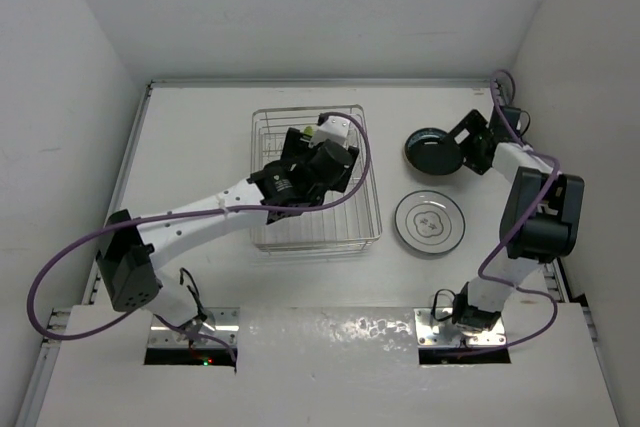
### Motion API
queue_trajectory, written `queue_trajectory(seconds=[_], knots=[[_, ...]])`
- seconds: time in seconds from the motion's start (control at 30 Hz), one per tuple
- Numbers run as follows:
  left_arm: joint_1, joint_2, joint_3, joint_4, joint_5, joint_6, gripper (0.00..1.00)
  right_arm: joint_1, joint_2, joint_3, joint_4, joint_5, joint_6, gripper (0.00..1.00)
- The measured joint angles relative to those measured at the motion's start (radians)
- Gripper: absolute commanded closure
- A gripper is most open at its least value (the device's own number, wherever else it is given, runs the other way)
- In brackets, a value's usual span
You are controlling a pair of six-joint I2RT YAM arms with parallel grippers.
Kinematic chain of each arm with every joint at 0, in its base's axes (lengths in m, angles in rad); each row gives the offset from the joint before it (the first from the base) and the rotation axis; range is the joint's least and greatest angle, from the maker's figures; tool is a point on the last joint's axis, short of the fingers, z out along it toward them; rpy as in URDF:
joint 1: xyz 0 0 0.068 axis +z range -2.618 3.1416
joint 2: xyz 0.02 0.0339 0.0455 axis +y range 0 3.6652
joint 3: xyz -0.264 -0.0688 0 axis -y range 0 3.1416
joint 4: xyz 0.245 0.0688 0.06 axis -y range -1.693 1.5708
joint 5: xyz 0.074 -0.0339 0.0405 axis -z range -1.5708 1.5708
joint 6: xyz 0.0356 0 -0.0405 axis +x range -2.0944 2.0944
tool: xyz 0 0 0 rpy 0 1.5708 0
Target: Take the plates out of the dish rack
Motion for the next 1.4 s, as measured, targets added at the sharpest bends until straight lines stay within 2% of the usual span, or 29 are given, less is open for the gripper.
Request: queue_trajectory(seconds=[0.3, 0.43, 0.53, 0.57, 0.6, 0.7, 0.83, 1.03, 1.3, 1.4], knots=[[0.076, -0.012, -0.045, 0.037, 0.154, -0.103, 0.00, 0.040, 0.065, 0.227, -0.139, 0.080, -0.050, 0.01], [0.104, -0.012, -0.050, 0.071, 0.219, -0.145, 0.00, 0.072, 0.045, 0.250, -0.238, 0.165, -0.072, 0.01], [0.179, -0.008, -0.051, 0.101, 0.284, -0.175, 0.01, 0.106, -0.035, 0.223, -0.299, 0.221, -0.102, 0.01], [0.212, 0.000, -0.048, 0.116, 0.306, -0.187, 0.04, 0.129, -0.090, 0.190, -0.302, 0.238, -0.116, 0.01], [0.249, 0.015, -0.040, 0.126, 0.331, -0.200, 0.12, 0.156, -0.149, 0.157, -0.304, 0.247, -0.128, 0.01], [0.330, 0.095, 0.019, 0.146, 0.401, -0.230, 0.23, 0.234, -0.334, 0.043, -0.293, 0.231, -0.154, 0.01], [0.387, 0.227, 0.111, 0.161, 0.479, -0.258, 0.41, 0.278, -0.486, -0.122, -0.238, 0.185, -0.161, 0.01], [0.415, 0.376, 0.164, 0.166, 0.554, -0.277, 0.63, 0.283, -0.581, -0.277, -0.259, 0.141, -0.169, 0.01], [0.425, 0.410, 0.199, 0.114, 0.578, -0.238, 1.00, 0.287, -0.700, -0.291, -0.267, 0.138, -0.172, 0.01], [0.438, 0.428, 0.264, 0.077, 0.603, -0.196, 1.00, 0.287, -0.706, -0.292, -0.267, 0.138, -0.172, 0.01]])
